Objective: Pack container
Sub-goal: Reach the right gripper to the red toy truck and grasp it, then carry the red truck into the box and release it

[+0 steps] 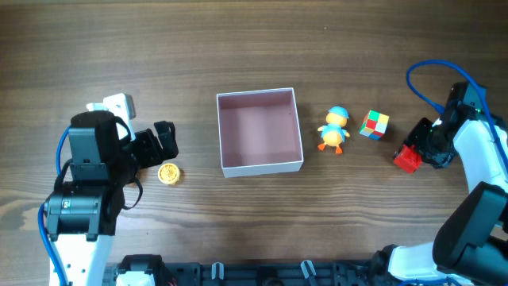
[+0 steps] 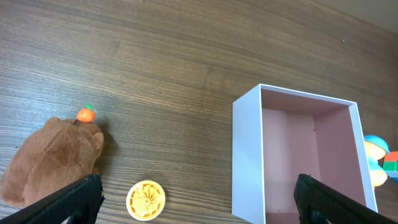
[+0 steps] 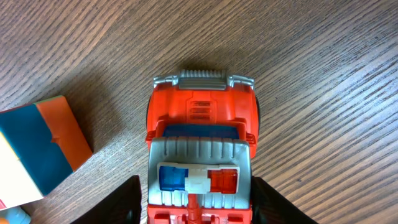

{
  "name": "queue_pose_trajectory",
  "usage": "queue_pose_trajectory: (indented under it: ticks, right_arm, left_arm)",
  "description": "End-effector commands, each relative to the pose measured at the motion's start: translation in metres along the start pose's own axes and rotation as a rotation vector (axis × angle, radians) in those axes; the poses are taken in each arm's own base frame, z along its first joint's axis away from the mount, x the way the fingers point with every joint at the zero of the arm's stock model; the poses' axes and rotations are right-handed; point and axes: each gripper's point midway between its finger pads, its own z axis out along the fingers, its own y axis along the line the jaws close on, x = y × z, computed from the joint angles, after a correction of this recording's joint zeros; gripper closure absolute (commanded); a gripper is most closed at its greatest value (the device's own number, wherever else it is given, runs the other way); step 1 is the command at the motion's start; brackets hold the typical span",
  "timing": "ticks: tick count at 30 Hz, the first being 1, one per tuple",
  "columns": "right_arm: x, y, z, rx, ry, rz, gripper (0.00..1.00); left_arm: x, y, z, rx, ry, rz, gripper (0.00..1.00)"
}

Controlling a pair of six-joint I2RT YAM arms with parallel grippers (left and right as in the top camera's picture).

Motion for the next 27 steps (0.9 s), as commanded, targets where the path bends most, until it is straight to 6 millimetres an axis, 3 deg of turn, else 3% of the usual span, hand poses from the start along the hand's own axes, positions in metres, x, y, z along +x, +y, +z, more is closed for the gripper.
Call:
queue_pose_trajectory:
  ticks: [1, 6, 9, 13, 17, 19, 21, 22, 24, 25, 27]
  right_arm:
    - [0.008, -0.002, 0.008, 0.003, 0.035, 0.003, 0.55]
    - [0.008, -0.002, 0.008, 0.003, 0.036, 0.003, 0.72]
    - [0.009, -0.002, 0.008, 0.004, 0.039, 0.004, 0.91]
    - [0.011, -0.002, 0.002, 0.009, 0.052, 0.024, 0.96]
    - [-0.007, 0.012, -0.056, -0.03, -0.048, -0.018, 0.96]
    - [-0.017, 0.036, -0.108, -0.084, -0.177, -0.118, 0.96]
    - [-0.013, 0.066, -0.163, -0.158, -0.304, -0.221, 0.96]
    - [-0.004, 0.091, -0.196, -0.224, -0.385, -0.299, 0.96]
    - [0.02, 0.132, -0.238, -0.344, -0.479, -0.422, 0.96]
    - [0.037, 0.156, -0.255, -0.417, -0.516, -0.478, 0.96]
    - [0.069, 0.201, -0.27, -0.521, -0.545, -0.573, 0.96]
  left_arm:
    - [-0.007, -0.007, -0.006, 0.027, -0.018, -0.001, 0.0]
    - [-0.007, -0.007, -0.006, 0.027, -0.018, -0.001, 0.0]
    - [-0.007, -0.007, -0.006, 0.027, -0.018, -0.001, 0.0]
    - [-0.007, -0.007, -0.006, 0.026, -0.018, -0.001, 0.0]
    - [-0.007, -0.007, -0.006, 0.027, -0.018, -0.001, 0.0]
    - [-0.007, -0.007, -0.006, 0.027, -0.018, -0.001, 0.0]
    - [-0.007, -0.007, -0.006, 0.027, -0.018, -0.001, 0.0]
    - [-0.006, -0.007, -0.006, 0.026, -0.017, -0.001, 0.0]
    - [-0.006, -0.007, -0.006, 0.026, -0.017, -0.001, 0.0]
    - [-0.006, -0.007, -0.006, 0.026, -0.017, -0.001, 0.0]
    - [-0.006, -0.007, -0.006, 0.026, -0.017, -0.001, 0.0]
